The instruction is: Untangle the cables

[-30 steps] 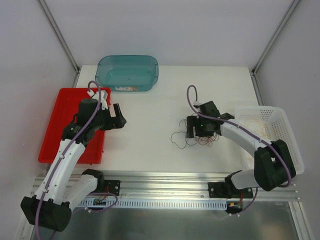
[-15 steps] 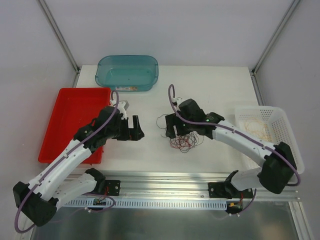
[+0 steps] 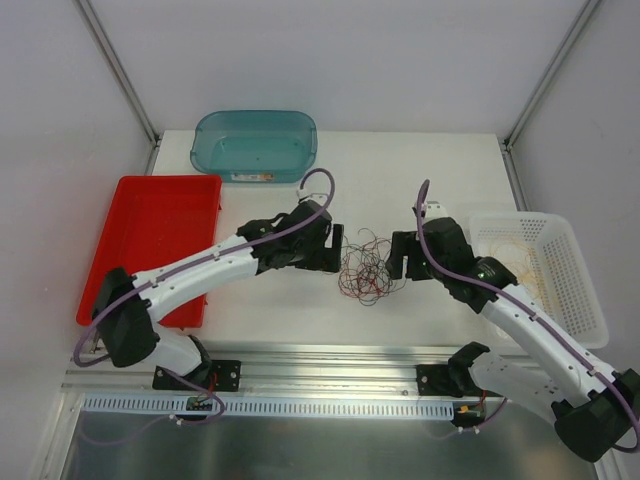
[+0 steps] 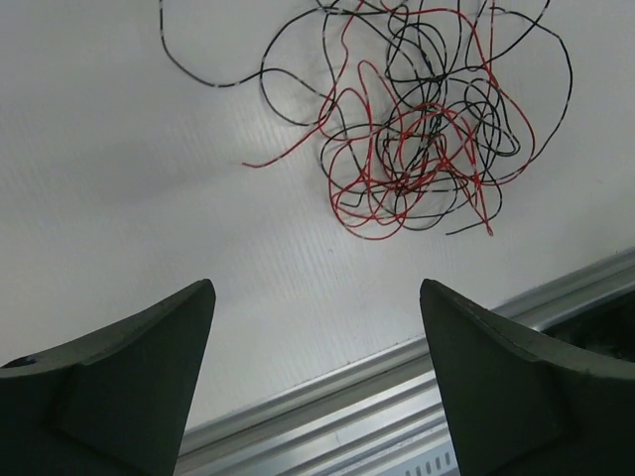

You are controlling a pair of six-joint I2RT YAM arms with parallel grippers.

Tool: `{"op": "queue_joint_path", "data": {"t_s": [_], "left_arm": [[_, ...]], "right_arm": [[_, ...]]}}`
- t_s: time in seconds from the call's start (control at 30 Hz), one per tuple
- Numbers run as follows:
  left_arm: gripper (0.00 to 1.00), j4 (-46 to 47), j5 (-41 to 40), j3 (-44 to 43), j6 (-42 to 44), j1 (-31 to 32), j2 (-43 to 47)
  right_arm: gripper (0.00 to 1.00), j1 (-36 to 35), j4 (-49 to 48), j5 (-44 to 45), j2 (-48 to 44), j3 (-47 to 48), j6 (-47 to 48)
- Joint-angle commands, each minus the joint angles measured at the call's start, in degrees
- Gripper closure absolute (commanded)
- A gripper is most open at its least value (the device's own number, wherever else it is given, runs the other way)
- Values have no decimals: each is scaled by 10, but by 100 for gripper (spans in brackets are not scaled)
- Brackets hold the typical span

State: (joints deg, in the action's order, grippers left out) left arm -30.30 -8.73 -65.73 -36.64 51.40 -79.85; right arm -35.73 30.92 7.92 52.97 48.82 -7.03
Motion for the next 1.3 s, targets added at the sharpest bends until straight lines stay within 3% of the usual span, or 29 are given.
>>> {"op": "queue_joint_path", "data": {"t_s": [0.0, 0.17, 0.53, 0.93, 1.13, 1.27], "left_arm": [[16, 11, -40, -68, 0, 20, -58], [38, 11, -9, -115, 22, 22, -160], [65, 11, 18, -145, 45, 22, -244], [72, 12, 26, -166, 54, 23, -288], [100, 13, 28, -163, 56, 23, -281], [100, 13, 21, -144, 56, 22, -249]], "right_arm": [[23, 12, 2, 5, -23, -27, -26], [23, 21, -8, -10, -31, -43, -30], [23, 22, -25, -27, -41, -67, -36], [23, 23, -52, -48, -17, -72, -44], [23, 23, -102, -72, 30, -82, -59], [23, 22, -147, -75, 78, -97, -72]]}}
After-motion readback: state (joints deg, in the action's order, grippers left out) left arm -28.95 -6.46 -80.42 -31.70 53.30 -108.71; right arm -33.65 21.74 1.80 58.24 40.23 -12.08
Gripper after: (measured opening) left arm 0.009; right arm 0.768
